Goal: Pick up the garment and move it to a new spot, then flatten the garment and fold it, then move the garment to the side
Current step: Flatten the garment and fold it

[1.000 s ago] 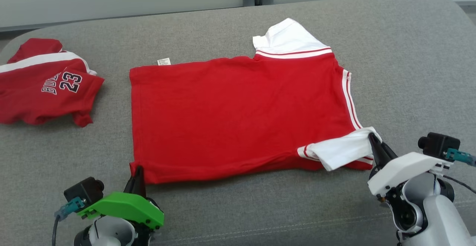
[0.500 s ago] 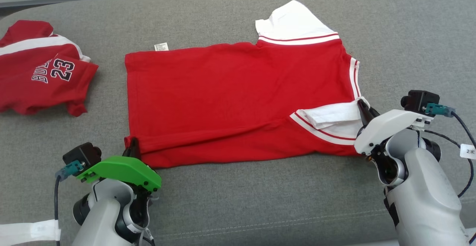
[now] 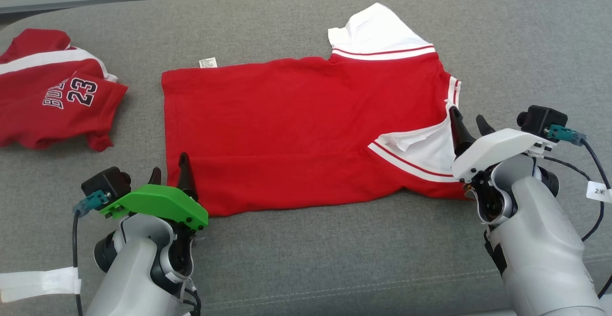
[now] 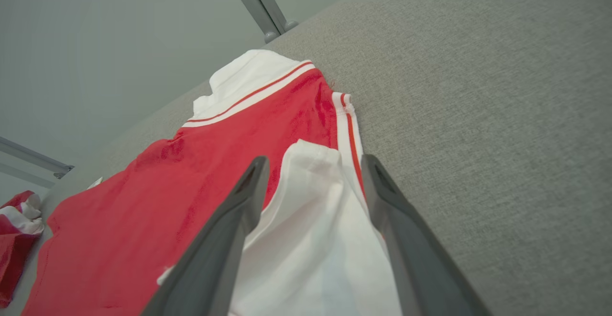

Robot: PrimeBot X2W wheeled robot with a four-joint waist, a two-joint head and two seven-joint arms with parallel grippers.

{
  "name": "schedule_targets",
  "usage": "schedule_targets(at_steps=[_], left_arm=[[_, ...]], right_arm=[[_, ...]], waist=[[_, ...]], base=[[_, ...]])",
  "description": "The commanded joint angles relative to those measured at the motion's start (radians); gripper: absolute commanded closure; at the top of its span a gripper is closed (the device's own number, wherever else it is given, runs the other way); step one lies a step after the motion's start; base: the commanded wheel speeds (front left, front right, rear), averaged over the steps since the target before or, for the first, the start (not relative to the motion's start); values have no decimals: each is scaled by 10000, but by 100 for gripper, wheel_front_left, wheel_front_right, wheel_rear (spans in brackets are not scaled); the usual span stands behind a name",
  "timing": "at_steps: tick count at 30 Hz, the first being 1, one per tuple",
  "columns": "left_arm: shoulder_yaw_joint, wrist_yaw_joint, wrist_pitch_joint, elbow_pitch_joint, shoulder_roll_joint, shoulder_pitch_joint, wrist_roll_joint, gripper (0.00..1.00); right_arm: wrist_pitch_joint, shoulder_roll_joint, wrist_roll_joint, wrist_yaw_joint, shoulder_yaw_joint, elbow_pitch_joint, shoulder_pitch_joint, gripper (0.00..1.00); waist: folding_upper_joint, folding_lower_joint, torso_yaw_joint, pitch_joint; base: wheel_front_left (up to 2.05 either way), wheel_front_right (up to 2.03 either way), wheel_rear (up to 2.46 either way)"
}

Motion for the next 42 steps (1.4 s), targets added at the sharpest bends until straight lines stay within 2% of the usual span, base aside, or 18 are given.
schedule_targets(at_steps=[1,8,14,23,36,42], left_arm=[[-18,-52,-97,4,119,-112,91,0],[-79,-31,-256,-443,365,590,208,0],[-64,166,-336,-1152,515,1682,128,0],[224,361,-180,-1800,266,2891,-552,0],[421,53,-57,-1083,-66,2400,-1082,0],[610,-398,-135,-891,-307,2070,-1511,0]], right_arm=[[-248,-28,163,-3,-27,2,-119,0],[-1057,-286,450,-3,12,-314,310,0],[-1413,-685,635,-2,-160,-850,1227,0],[-1078,-583,872,-3,-186,-1831,2950,0],[-778,-117,1210,-2,227,-1969,3465,0],[-839,-66,1305,-3,410,-1907,3352,0]], waist=[[-1,0,-37,-55],[-1,0,-82,-298],[-1,0,-82,-493],[-1,0,-177,-525],[-1,0,-337,-195],[-1,0,-347,-68]], base=[[0,0,0],[0,0,0],[0,0,0],[0,0,0],[0,0,0],[0,0,0]])
